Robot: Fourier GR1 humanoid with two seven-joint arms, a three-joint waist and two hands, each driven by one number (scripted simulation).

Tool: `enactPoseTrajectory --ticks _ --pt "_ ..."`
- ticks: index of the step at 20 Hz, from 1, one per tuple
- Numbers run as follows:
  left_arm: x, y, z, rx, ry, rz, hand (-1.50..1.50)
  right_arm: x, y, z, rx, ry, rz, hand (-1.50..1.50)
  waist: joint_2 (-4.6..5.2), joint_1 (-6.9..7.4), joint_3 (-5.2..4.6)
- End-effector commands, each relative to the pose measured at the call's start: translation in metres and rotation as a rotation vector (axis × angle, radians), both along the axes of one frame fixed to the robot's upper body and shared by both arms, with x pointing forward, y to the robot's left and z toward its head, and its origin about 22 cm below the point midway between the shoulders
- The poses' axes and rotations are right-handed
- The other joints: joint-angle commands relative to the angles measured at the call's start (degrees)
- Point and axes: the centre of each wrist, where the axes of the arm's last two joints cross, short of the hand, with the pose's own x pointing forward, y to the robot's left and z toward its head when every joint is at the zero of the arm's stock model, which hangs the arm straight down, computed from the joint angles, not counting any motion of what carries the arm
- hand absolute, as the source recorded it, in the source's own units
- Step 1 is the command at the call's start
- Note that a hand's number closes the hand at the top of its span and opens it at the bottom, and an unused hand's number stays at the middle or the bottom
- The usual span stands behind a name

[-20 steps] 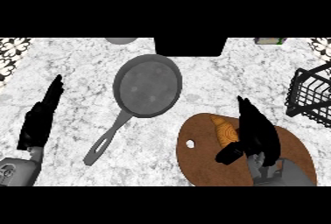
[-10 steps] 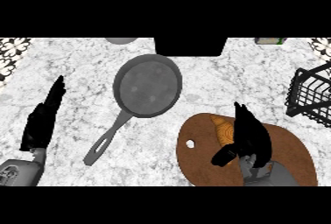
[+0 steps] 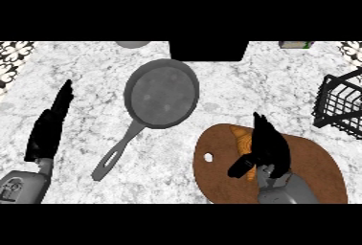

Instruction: Pick the croissant from the cutting board and place it in the tiered basket

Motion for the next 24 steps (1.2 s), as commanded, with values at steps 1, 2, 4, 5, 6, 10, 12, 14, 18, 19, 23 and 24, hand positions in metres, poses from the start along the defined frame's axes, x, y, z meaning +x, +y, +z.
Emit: enactPoseTrajectory --ticks 1,2,4,5,6,10,12,14,18,19,23,24 --pt "-0.009 0.003 0.002 0.003 -0.008 -0.003 0.0 0.006 0.005 -0.014 -0.054 0.131 -0.113 -1.5 -0.01 0.39 0.02" --pt "0.003 0.018 -0.006 -0.003 0.003 -0.001 0.0 0.024 0.004 -0.006 -0.042 0.116 -0.117 -1.5 0.19 0.18 -0.01" --pt "-0.003 -0.001 -0.023 0.015 -0.004 0.004 0.0 0.014 0.023 -0.023 -0.026 0.127 -0.11 -1.5 0.12 0.18 0.0" --pt "-0.003 -0.006 -0.008 -0.006 0.001 -0.007 0.0 0.009 0.003 -0.007 -0.025 0.122 -0.115 -1.5 -0.06 -0.04 0.02" --pt "0.005 0.019 0.005 -0.009 0.01 -0.012 0.0 0.006 0.018 -0.02 -0.013 0.136 -0.097 -1.5 0.01 0.03 0.01" --pt "0.002 0.004 0.009 0.008 -0.006 -0.013 0.0 0.016 0.017 -0.036 0.022 0.215 -0.085 1.5 0.02 0.25 0.03" --pt "-0.003 0.002 0.003 -0.005 -0.004 0.008 0.0 -0.005 0.014 -0.035 0.029 0.258 0.02 1.5 -0.07 -0.01 0.02" --pt "-0.006 0.0 -0.011 0.007 -0.005 -0.009 0.0 0.012 0.019 -0.04 -0.114 0.262 0.108 1.5 0.1 0.6 -0.02" --pt "-0.007 0.001 -0.011 -0.015 0.011 -0.008 0.0 0.029 0.017 -0.041 -0.1 0.196 0.076 1.5 0.07 0.29 0.02" --pt "-0.014 -0.005 -0.005 -0.003 -0.02 -0.006 0.0 0.018 0.012 -0.034 -0.08 0.202 0.057 1.5 -0.05 0.17 0.03" --pt "0.01 0.004 0.011 0.007 0.013 0.007 0.0 0.017 0.002 -0.022 0.048 0.127 0.012 1.5 0.0 -0.27 0.03" --pt "0.001 0.001 0.011 -0.009 0.002 0.005 0.0 0.01 0.022 -0.015 0.065 0.098 -0.005 1.5 -0.05 -0.01 0.03"
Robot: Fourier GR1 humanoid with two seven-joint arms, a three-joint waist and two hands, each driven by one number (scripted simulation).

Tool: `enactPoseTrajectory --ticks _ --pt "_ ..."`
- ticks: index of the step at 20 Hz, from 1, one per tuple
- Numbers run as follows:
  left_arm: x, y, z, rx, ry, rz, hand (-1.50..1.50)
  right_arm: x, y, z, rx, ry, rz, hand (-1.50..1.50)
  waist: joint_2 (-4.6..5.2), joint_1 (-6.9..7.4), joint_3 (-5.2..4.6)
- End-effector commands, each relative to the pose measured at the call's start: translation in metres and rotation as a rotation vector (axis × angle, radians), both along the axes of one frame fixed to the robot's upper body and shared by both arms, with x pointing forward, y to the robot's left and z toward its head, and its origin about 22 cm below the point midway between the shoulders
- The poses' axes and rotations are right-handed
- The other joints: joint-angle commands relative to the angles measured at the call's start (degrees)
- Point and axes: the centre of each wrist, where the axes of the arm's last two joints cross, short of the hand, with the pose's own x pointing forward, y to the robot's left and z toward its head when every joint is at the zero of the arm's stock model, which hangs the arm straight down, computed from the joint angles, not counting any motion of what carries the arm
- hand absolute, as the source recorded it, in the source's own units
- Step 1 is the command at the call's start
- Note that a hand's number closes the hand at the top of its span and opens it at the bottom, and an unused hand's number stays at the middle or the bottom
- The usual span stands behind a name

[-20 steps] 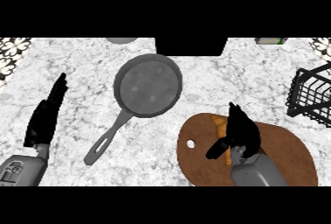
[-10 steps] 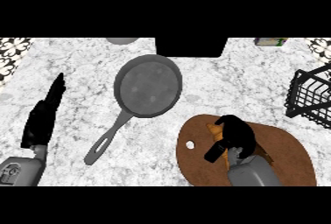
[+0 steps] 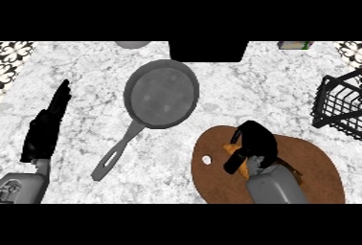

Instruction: Pick the croissant from the cutting board and place it in the tiered basket

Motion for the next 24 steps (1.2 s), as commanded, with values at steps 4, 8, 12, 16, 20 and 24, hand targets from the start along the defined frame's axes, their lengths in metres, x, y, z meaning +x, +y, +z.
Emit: enactPoseTrajectory --ticks 4,8,12,16,20,24 --pt "0.008 0.005 0.002 -0.003 -0.001 0.005 0.0 -0.004 0.016 0.041 0.055 -0.138 -0.116 1.5 0.32 0.05 0.33" --pt "0.005 0.001 -0.003 -0.012 -0.009 -0.014 0.0 0.035 0.028 0.046 0.075 -0.307 -0.142 1.5 0.58 0.96 0.35" --pt "0.003 -0.002 -0.012 0.006 -0.017 -0.017 0.0 0.062 0.022 0.071 0.12 -0.5 -0.217 1.5 0.7 1.08 0.35" --pt "0.003 -0.002 -0.001 -0.007 0.01 -0.019 0.0 0.062 0.011 0.098 0.014 -0.739 -0.25 1.5 0.2 0.45 0.36" --pt "-0.002 0.0 -0.015 -0.006 0.01 0.009 0.0 0.061 0.025 0.152 -0.041 -0.902 -0.298 1.5 0.1 0.11 0.29" --pt "-0.002 0.006 -0.025 -0.01 0.015 0.013 0.0 0.061 0.0 0.181 -0.155 -0.938 -0.334 1.5 0.22 -0.26 0.28"
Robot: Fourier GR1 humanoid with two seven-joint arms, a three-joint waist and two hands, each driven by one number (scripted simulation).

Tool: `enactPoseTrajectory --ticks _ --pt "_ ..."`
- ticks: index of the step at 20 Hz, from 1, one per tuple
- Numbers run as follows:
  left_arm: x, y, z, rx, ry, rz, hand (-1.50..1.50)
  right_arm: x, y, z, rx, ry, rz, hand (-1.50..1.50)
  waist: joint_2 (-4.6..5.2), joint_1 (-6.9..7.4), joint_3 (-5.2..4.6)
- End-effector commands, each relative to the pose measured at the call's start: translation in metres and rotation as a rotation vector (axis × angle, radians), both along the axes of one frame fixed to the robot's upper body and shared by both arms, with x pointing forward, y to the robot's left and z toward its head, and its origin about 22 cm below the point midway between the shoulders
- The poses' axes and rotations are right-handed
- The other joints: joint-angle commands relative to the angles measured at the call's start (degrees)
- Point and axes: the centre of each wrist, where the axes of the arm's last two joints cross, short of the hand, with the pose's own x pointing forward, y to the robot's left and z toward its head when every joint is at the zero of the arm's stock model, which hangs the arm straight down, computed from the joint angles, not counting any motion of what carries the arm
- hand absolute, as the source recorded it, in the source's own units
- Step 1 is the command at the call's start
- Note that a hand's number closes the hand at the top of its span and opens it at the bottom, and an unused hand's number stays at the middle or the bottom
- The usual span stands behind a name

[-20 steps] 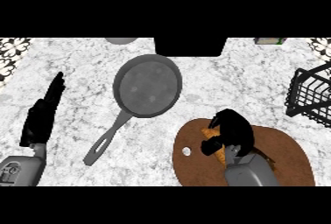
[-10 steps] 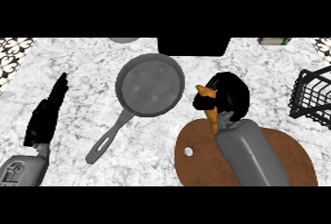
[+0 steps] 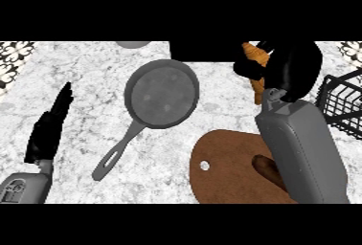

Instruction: Pick the croissant from the cutting board and place it in the tiered basket

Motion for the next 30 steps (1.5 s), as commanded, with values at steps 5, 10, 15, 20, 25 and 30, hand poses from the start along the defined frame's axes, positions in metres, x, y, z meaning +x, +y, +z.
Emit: enactPoseTrajectory --ticks 5,10,15,20,25,30 --pt "0.001 0.011 0.015 0.013 -0.006 0.024 0.0 0.003 -0.032 0.069 -0.144 0.051 -0.186 1.5 -0.03 -0.18 -0.01" --pt "0.001 -0.005 0.016 0.003 -0.009 0.007 0.0 0.014 -0.075 0.086 -0.035 0.012 -0.115 1.5 0.15 0.29 0.04" --pt "0.012 0.005 0.001 0.023 -0.018 0.004 0.0 0.015 -0.117 0.082 -0.123 0.061 -0.116 1.5 0.29 -0.07 0.02" --pt "-0.002 -0.004 0.009 -0.006 -0.008 -0.022 0.0 0.026 -0.144 0.07 -0.313 0.135 -0.226 1.5 0.27 0.62 0.04" --pt "0.006 -0.007 0.009 0.003 -0.015 -0.011 0.0 0.029 -0.192 0.079 -0.44 0.265 -0.368 1.5 0.37 0.33 0.03" --pt "0.004 -0.002 0.013 0.014 -0.018 0.014 0.0 0.012 -0.244 0.077 -0.446 0.242 -0.373 1.5 0.18 0.04 0.05"
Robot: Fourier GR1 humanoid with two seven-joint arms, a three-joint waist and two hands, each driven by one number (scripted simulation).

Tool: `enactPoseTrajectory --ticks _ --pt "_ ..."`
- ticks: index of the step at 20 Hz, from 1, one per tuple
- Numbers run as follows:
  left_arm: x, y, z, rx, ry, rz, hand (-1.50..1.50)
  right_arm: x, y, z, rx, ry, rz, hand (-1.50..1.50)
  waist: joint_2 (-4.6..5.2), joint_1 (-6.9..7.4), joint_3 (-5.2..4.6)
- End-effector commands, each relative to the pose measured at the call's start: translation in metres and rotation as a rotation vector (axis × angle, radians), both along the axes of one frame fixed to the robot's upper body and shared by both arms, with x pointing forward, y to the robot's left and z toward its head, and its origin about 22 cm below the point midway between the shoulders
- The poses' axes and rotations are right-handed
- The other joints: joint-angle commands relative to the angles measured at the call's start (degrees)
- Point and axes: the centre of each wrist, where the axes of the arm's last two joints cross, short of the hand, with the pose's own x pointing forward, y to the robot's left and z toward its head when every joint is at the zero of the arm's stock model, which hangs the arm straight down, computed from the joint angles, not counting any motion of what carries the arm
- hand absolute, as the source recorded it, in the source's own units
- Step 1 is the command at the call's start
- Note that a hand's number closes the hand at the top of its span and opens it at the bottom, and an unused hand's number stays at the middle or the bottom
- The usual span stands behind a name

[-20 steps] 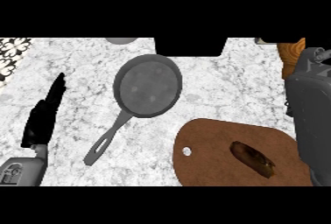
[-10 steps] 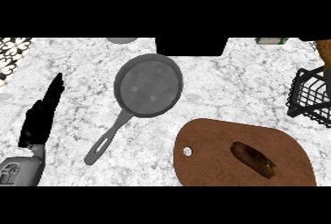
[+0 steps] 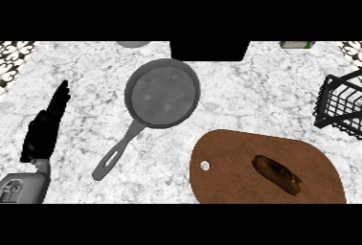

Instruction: Pick the croissant from the cutting board and place it in the tiered basket

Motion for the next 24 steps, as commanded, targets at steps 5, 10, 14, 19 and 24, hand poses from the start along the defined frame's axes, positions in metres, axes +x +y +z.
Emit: enactPoseTrajectory --ticks 5,10,14,19,24 --pt "-0.003 -0.006 -0.002 -0.002 -0.006 0.003 0.0 -0.01 -0.042 -0.012 0.026 0.074 0.072 1.5 -0.12 -0.12 -0.02" --pt "-0.004 -0.007 0.01 -0.01 0.008 -0.012 0.0 -0.009 -0.072 -0.042 0.143 0.084 0.101 1.5 -0.05 0.11 0.02" --pt "-0.009 0.001 0.007 0.006 -0.011 -0.002 0.0 -0.016 -0.088 -0.04 0.207 0.097 0.128 1.5 -0.11 0.01 0.0" --pt "0.002 0.003 0.005 -0.018 0.0 -0.005 0.0 -0.018 -0.098 -0.074 0.471 0.063 0.043 -1.5 -0.08 -0.41 -0.01" --pt "-0.004 0.013 0.012 0.002 0.001 0.013 0.0 -0.032 -0.09 -0.083 0.49 -0.09 0.095 -1.5 -0.43 -0.75 -0.01"
